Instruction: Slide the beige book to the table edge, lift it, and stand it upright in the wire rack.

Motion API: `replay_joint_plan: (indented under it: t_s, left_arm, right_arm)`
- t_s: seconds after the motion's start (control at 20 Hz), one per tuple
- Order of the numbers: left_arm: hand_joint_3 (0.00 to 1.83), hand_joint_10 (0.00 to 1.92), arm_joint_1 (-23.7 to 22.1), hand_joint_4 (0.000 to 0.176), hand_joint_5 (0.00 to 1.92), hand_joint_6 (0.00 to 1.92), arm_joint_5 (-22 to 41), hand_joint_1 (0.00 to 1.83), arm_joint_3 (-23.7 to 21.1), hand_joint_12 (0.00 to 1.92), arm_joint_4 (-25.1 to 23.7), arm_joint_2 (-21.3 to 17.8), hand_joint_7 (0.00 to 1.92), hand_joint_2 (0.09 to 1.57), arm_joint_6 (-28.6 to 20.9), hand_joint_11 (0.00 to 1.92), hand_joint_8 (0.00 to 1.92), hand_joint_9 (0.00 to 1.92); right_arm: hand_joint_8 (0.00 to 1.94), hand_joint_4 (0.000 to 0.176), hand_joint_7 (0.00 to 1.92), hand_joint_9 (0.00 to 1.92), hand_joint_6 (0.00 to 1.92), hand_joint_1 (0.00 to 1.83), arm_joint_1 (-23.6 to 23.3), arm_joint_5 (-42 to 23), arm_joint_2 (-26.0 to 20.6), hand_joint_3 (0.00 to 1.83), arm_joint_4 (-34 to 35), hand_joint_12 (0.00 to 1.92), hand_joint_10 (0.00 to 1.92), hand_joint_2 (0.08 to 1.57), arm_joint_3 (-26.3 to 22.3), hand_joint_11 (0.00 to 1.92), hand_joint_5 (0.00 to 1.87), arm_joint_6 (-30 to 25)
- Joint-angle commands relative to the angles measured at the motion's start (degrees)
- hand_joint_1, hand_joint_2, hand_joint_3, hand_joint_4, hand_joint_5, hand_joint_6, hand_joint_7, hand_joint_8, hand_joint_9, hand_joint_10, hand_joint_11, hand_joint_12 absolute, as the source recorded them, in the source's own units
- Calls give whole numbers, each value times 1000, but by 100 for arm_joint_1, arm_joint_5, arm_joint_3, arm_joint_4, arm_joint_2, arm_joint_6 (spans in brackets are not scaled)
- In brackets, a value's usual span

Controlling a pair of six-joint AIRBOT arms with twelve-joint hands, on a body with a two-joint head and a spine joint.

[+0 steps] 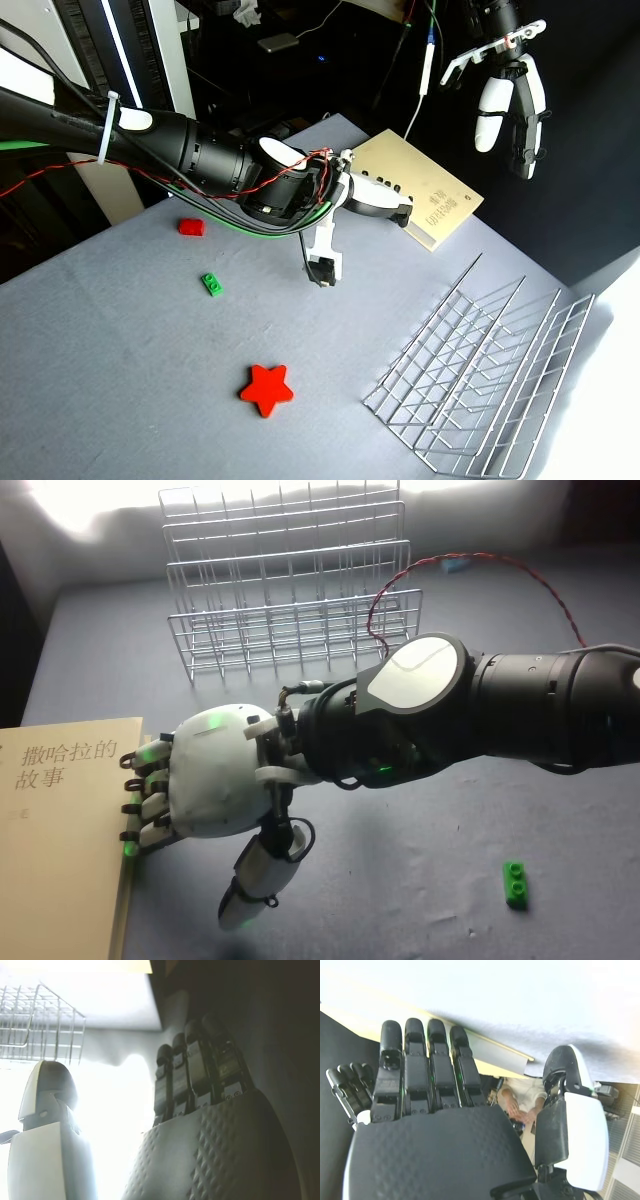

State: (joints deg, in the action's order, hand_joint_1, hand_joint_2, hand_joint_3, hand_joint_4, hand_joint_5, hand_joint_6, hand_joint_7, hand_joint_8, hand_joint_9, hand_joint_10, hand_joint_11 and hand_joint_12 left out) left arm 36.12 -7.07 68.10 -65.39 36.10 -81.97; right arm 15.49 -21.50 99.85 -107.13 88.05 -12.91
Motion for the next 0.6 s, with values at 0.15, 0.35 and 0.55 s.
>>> replay_joint_plan:
  t_s: [0.15,0.35,0.55]
  left_arm:
    - [8,5,-25,0,257,2,-161,686,59,853,-52,-38,261,1088,-13,0,0,277]
    - [0,4,25,0,246,0,-160,671,93,837,-51,-36,255,1083,-13,0,1,267]
    - [0,8,139,0,283,11,-178,719,147,831,-45,39,287,1055,-13,0,10,285]
  right_arm:
    - [5,0,299,310,4,167,-69,65,73,0,197,905,8,1041,1,0,249,18]
    - [0,0,269,281,1,155,-58,100,78,1,197,838,0,1050,29,0,232,26]
    - [2,0,276,286,0,160,-46,104,90,1,197,852,2,1054,67,0,226,58]
